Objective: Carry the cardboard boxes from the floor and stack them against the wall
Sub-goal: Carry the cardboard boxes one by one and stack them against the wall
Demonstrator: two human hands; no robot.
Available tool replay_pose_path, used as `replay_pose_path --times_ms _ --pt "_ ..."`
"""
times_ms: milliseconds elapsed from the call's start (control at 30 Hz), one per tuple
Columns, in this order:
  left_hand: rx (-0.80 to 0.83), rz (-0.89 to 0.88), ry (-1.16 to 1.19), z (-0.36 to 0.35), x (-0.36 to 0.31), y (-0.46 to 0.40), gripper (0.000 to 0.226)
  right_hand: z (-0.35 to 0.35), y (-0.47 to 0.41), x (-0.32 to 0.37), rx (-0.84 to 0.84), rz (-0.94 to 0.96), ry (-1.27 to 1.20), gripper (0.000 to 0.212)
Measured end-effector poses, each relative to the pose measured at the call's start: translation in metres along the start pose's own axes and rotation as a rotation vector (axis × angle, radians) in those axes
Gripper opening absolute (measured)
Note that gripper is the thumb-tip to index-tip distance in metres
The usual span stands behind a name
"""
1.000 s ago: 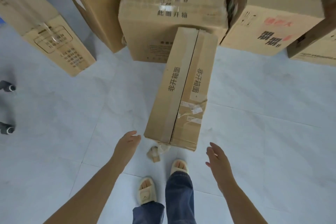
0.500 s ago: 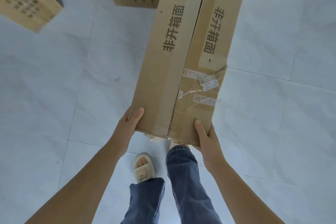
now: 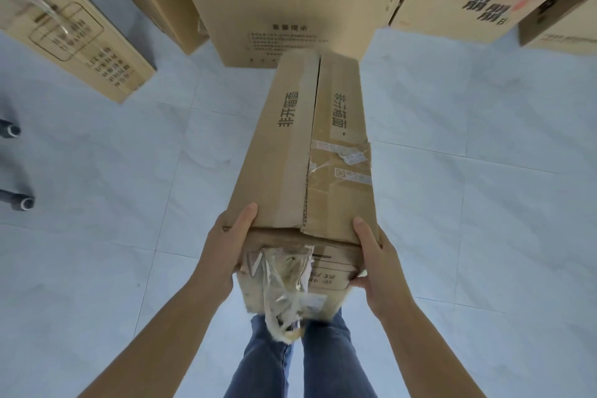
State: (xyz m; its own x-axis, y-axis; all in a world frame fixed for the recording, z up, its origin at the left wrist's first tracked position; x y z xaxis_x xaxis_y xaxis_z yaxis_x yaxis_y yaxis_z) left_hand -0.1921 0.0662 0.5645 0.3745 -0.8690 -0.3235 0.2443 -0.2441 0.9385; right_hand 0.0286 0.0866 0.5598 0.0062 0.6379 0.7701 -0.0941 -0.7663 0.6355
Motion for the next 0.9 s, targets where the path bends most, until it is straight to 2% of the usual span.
replay_pose_path --times_ms 167,300,433,533,733,833,900 --pt "0.002 0.117 0.019 -0.004 -0.003 0.019 0.041 0.002 0.003 0.028 -0.043 -0.012 0.112 0.017" --pt "0.057 0.193 0.140 -0.018 -0.016 0.018 0.048 0.001 -0.027 0.057 0.017 -0.021 0.152 0.026" --pt "0.105 0.211 0.257 -0.036 -0.019 0.022 0.040 0.009 -0.054 0.081 0.147 -0.071 0.198 0.023" --pt "0.061 0.217 0.372 -0.047 0.000 0.032 0.040 0.019 -0.061 0.087 0.254 -0.032 0.288 0.018" --pt "-0.091 0.178 0.606 -0.068 0.065 0.069 0.037 0.031 -0.048 0.108 0.529 -0.011 0.389 0.025" --pt "-0.151 0.143 0.732 -0.062 0.093 0.104 0.030 0.022 -0.022 0.118 0.656 -0.005 0.511 0.044" --pt "-0.182 0.120 0.820 -0.053 0.116 0.130 0.026 0.012 0.003 0.120 0.734 0.027 0.596 0.049"
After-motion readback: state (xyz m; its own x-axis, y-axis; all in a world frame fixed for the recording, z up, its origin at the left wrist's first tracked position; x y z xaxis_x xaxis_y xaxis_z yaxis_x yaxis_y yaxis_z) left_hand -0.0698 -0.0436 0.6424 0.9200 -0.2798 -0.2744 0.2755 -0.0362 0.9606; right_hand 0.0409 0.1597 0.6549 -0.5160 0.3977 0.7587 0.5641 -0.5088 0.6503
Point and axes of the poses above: each hand's wrist, its own y-axis away from the middle knuckle, its own z-axis out of the back of the hand, x = y × z, the point moved 2 cm from there along -y, towards the middle knuckle, and after that the axes turned 15 degrees about z, right-handed, at the moved point
